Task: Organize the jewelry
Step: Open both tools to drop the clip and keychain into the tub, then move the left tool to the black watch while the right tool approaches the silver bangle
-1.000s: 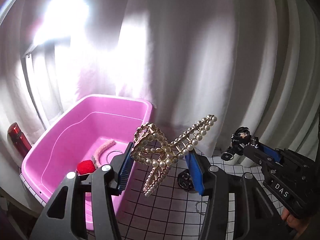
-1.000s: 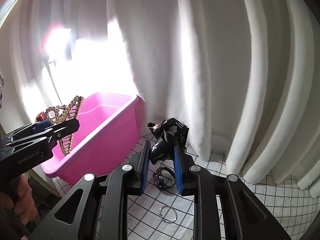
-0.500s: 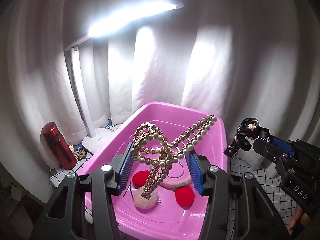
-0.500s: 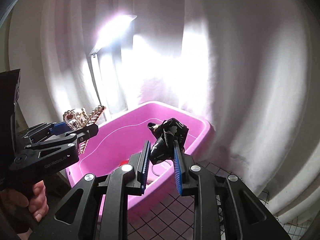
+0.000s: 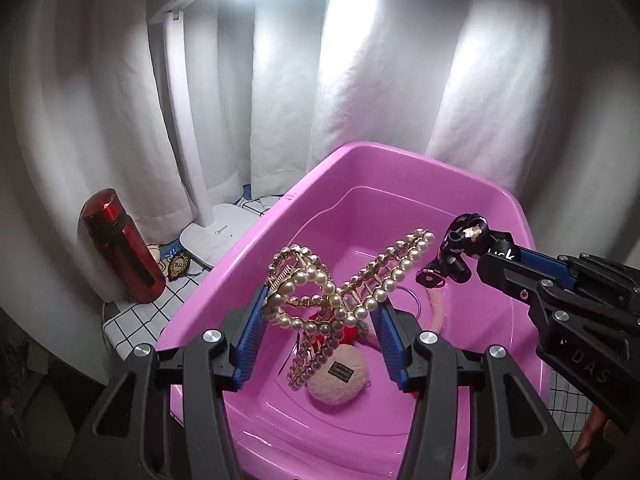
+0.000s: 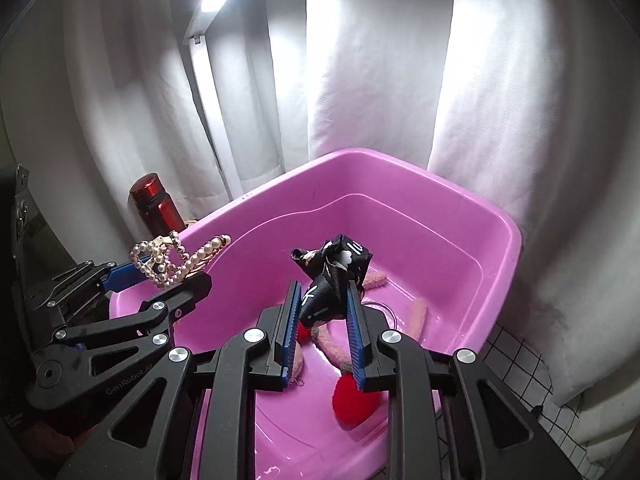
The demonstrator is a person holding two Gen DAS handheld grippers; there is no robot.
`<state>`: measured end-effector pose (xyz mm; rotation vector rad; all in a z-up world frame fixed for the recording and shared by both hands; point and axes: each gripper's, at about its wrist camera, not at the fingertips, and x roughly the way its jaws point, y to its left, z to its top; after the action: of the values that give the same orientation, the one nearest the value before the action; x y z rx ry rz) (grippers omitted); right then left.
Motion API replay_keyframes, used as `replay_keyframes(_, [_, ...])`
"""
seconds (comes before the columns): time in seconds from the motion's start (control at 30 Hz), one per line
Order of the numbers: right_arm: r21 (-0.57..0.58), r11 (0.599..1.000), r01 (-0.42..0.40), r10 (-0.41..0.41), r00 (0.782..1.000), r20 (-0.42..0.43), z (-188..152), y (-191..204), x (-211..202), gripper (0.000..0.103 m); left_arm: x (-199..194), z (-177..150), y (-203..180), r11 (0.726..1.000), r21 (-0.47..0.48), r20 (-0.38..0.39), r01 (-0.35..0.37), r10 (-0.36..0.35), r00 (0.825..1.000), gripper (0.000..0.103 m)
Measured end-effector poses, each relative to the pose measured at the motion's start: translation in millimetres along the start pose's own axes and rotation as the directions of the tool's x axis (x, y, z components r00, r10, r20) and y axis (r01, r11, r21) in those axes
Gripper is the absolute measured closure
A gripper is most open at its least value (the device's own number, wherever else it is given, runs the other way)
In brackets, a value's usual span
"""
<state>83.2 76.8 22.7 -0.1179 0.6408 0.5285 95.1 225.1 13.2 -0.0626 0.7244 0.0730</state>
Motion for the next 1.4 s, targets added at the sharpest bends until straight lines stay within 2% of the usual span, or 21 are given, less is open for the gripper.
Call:
replay_keyframes(0.2, [0.020,0.999,0.038,-0.037,0.998,-0.049,1,-5,19,0.080,19,-1,3,1.000,0.002,-0.072,-0.027,0.027,0.997,0.052])
replay_keyframes(0.23, [0.024,0.999,0.044,-0.042,0.998,-0.057,2,-6,21,0.072,22,-1,4,1.000,0.003,-0.085,-0.031,0.031,0.996,0.052])
replay_keyframes(0.27, [0.029,0.998,0.054,-0.053,0.997,-0.062,1,-7,21,0.054,24,-1,6,0.999,0.003,-0.087,-0.037,0.037,0.996,0.050])
replay_keyframes(0.33, [0.039,0.997,0.065,-0.063,0.997,-0.046,2,-9,18,0.040,18,0,7,0.998,0.009,-0.054,-0.064,0.064,0.996,0.029])
replay_keyframes(0.37, [0.047,0.996,0.074,-0.072,0.997,-0.033,3,-10,16,0.039,14,1,7,0.996,0.013,-0.028,-0.089,0.089,0.996,0.020])
replay_keyframes(0.43, [0.058,0.994,0.089,-0.087,0.996,-0.030,4,-14,14,0.039,7,4,9,0.996,0.022,0.004,-0.091,0.091,0.996,0.016])
replay_keyframes(0.87, [0.103,0.991,0.089,-0.089,0.996,-0.008,-6,-22,-3,0.039,3,-1,8,0.995,0.027,-0.009,-0.091,0.091,0.996,0.015])
replay_keyframes(1.2, [0.160,0.982,0.096,-0.103,0.994,0.035,-28,-32,-37,0.039,-12,-13,-19,0.998,0.053,-0.011,-0.021,0.022,1.000,0.015])
replay_keyframes(1.4, [0.223,0.961,0.163,-0.186,0.979,0.084,-54,-57,-89,0.039,-30,-13,-52,0.993,0.097,0.009,0.074,-0.075,0.997,0.015])
